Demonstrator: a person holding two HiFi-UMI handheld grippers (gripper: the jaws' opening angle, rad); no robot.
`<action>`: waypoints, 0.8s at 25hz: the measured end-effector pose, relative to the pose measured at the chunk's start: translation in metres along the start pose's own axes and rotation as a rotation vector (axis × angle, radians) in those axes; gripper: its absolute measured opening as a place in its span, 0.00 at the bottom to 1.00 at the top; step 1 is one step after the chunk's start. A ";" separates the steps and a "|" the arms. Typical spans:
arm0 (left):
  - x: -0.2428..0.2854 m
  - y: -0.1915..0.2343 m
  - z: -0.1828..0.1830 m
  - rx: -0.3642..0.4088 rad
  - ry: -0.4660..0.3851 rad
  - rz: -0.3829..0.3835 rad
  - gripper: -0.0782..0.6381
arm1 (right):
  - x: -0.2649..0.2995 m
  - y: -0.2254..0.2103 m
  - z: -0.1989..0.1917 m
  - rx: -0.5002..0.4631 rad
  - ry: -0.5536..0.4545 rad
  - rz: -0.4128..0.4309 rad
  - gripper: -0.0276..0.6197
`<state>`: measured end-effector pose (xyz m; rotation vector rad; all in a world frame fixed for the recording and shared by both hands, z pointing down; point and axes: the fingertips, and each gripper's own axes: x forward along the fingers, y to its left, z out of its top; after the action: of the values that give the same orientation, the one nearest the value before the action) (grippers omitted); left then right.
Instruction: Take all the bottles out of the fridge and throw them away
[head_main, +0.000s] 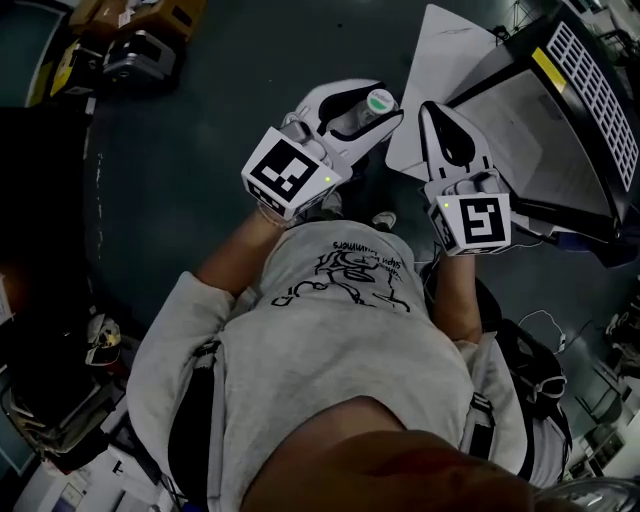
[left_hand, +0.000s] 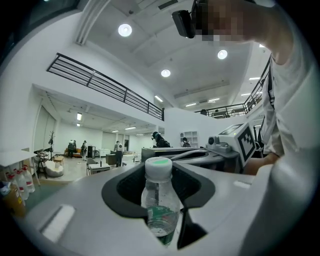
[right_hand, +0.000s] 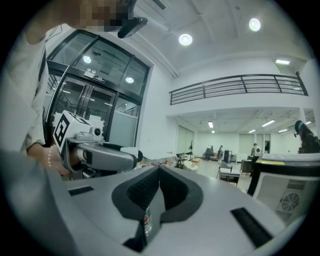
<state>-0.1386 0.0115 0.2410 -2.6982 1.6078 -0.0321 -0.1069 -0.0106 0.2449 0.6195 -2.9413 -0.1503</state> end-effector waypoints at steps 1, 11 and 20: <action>-0.006 0.004 -0.001 0.000 0.002 0.005 0.33 | 0.005 0.006 0.001 -0.001 -0.001 0.008 0.06; -0.055 0.040 -0.008 0.010 0.009 0.068 0.33 | 0.049 0.051 0.008 -0.003 0.000 0.082 0.06; -0.082 0.058 -0.011 -0.001 0.019 0.130 0.33 | 0.072 0.074 0.008 0.016 0.018 0.138 0.06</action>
<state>-0.2289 0.0559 0.2503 -2.5950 1.7848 -0.0565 -0.2030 0.0283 0.2537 0.4161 -2.9577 -0.1066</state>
